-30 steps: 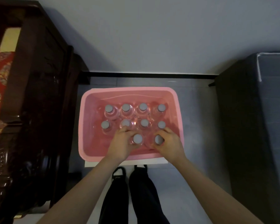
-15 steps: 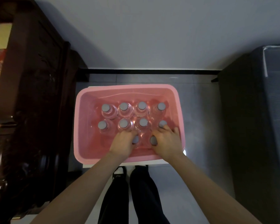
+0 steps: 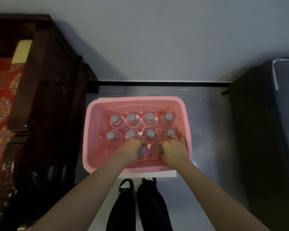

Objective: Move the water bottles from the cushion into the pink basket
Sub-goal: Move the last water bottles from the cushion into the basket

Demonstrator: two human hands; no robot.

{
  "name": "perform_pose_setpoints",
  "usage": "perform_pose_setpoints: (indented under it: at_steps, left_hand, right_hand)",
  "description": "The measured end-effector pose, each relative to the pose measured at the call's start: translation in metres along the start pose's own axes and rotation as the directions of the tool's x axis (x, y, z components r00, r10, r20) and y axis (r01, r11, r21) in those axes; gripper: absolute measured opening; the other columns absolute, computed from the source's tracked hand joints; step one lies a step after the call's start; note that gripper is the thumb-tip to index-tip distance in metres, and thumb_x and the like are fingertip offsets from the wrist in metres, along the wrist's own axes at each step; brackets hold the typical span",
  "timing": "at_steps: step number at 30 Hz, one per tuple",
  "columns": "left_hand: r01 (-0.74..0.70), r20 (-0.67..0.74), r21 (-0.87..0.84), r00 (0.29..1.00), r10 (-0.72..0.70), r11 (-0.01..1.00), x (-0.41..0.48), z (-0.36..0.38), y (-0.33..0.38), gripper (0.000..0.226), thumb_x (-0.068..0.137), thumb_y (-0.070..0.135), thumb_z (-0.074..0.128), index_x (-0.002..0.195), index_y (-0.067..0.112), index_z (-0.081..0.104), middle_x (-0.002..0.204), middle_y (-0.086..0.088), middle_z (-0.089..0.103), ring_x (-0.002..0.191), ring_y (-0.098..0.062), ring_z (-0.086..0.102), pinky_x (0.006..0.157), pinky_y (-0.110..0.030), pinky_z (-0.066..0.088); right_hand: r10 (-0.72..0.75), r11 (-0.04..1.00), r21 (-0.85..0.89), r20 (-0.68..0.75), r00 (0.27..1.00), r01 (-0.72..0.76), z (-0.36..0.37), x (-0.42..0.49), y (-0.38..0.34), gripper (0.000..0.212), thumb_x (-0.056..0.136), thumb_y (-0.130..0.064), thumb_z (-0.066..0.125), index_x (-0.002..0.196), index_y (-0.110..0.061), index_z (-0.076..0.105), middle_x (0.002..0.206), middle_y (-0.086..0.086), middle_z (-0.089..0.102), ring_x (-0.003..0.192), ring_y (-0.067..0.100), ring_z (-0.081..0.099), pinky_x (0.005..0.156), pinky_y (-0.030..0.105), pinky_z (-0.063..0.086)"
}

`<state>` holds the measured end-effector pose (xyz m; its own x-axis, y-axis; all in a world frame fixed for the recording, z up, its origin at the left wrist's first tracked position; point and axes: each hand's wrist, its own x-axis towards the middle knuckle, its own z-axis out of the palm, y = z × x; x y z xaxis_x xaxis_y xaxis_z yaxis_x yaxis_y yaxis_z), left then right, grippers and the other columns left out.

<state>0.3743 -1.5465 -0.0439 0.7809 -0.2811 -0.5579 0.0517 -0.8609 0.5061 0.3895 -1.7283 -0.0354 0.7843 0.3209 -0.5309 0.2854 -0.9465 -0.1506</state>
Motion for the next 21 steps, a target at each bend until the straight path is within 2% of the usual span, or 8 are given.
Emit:
perform_pose_setpoints:
  at_steps: [2, 4, 5, 7, 11, 13, 16, 21]
  left_hand:
    - [-0.027, 0.046, 0.042, 0.999, 0.025, 0.999, -0.004, -0.017, 0.002, 0.037, 0.08, 0.015, 0.065, 0.116, 0.019, 0.058, 0.11, -0.006, 0.063, 0.1, -0.026, 0.059, 0.083, -0.039, 0.05]
    - [-0.049, 0.0, -0.002, 0.999, 0.049, 0.999, -0.011, -0.041, 0.009, 0.036, 0.084, 0.023, 0.064, 0.12, 0.021, 0.059, 0.113, -0.004, 0.065, 0.102, -0.023, 0.059, 0.087, -0.039, 0.049]
    - [-0.058, -0.055, -0.043, 0.997, 0.056, 0.997, -0.015, -0.053, 0.012, 0.034, 0.085, 0.027, 0.064, 0.119, 0.02, 0.06, 0.114, -0.003, 0.066, 0.103, -0.022, 0.06, 0.089, -0.038, 0.049]
    - [-0.075, -0.24, -0.069, 0.969, 0.056, 0.995, -0.027, -0.081, 0.019, 0.034, 0.087, 0.029, 0.063, 0.119, 0.017, 0.062, 0.118, -0.004, 0.065, 0.107, -0.023, 0.06, 0.093, -0.036, 0.047]
    - [-0.093, -0.542, -0.031, 0.838, 0.061, 0.995, -0.065, -0.139, 0.023, 0.049, 0.088, 0.026, 0.062, 0.134, 0.013, 0.05, 0.137, -0.008, 0.051, 0.131, -0.023, 0.042, 0.108, -0.03, 0.031]
    - [-0.102, -0.647, -0.041, 0.761, 0.052, 0.994, -0.098, -0.164, 0.016, 0.054, 0.089, 0.025, 0.062, 0.138, 0.012, 0.045, 0.142, -0.01, 0.046, 0.137, -0.023, 0.034, 0.112, -0.03, 0.025]
    - [-0.101, -0.749, -0.087, 0.662, 0.002, 0.991, -0.145, -0.19, -0.001, 0.058, 0.09, 0.028, 0.061, 0.142, 0.015, 0.039, 0.145, -0.007, 0.044, 0.139, -0.021, 0.03, 0.112, -0.028, 0.023]
    - [0.03, -0.906, -0.183, 0.382, -0.181, 0.983, -0.296, -0.198, -0.075, 0.058, 0.088, 0.03, 0.063, 0.14, 0.017, 0.042, 0.141, -0.004, 0.049, 0.131, -0.021, 0.042, 0.108, -0.03, 0.032]
  right_hand:
    - [0.028, 0.986, 0.163, 0.001, 1.0, -0.028, -0.013, -0.006, 0.006, 0.018, 0.074, -0.036, 0.062, 0.083, -0.021, 0.062, 0.087, 0.0, 0.064, 0.09, 0.024, 0.06, 0.071, 0.031, 0.04]
    - [0.07, 0.94, 0.337, -0.058, 0.996, -0.046, -0.036, -0.012, 0.012, 0.015, 0.077, -0.036, 0.064, 0.074, -0.022, 0.06, 0.078, -0.001, 0.059, 0.075, 0.022, 0.058, 0.064, 0.031, 0.044]
    - [0.082, 0.929, 0.369, -0.125, 0.989, -0.031, -0.05, -0.014, 0.014, 0.014, 0.08, -0.037, 0.064, 0.082, -0.023, 0.066, 0.084, -0.001, 0.062, 0.08, 0.023, 0.059, 0.068, 0.032, 0.048]
    - [0.077, 0.935, 0.353, -0.309, 0.948, 0.039, -0.081, -0.018, 0.015, 0.028, 0.086, -0.038, 0.063, 0.107, -0.019, 0.069, 0.105, 0.003, 0.065, 0.1, 0.026, 0.058, 0.081, 0.032, 0.046]
    - [-0.009, 0.943, 0.27, -0.564, 0.826, 0.195, -0.156, -0.024, -0.015, 0.045, 0.094, -0.034, 0.056, 0.13, -0.008, 0.057, 0.132, 0.012, 0.058, 0.125, 0.031, 0.048, 0.106, 0.039, 0.036]
    - [-0.059, 0.938, 0.231, -0.629, 0.775, 0.259, -0.183, -0.031, -0.049, 0.046, 0.095, -0.034, 0.054, 0.133, -0.009, 0.056, 0.137, 0.012, 0.055, 0.129, 0.03, 0.044, 0.108, 0.039, 0.034]
    - [-0.095, 0.923, 0.22, -0.663, 0.743, 0.315, -0.202, -0.036, -0.091, 0.046, 0.097, -0.036, 0.049, 0.135, -0.011, 0.054, 0.142, 0.011, 0.051, 0.133, 0.027, 0.039, 0.108, 0.038, 0.032]
    - [-0.304, 0.865, 0.104, -0.672, 0.676, 0.491, -0.202, -0.069, -0.22, 0.046, 0.098, -0.039, 0.046, 0.135, -0.012, 0.053, 0.142, 0.012, 0.049, 0.134, 0.029, 0.038, 0.11, 0.041, 0.032]
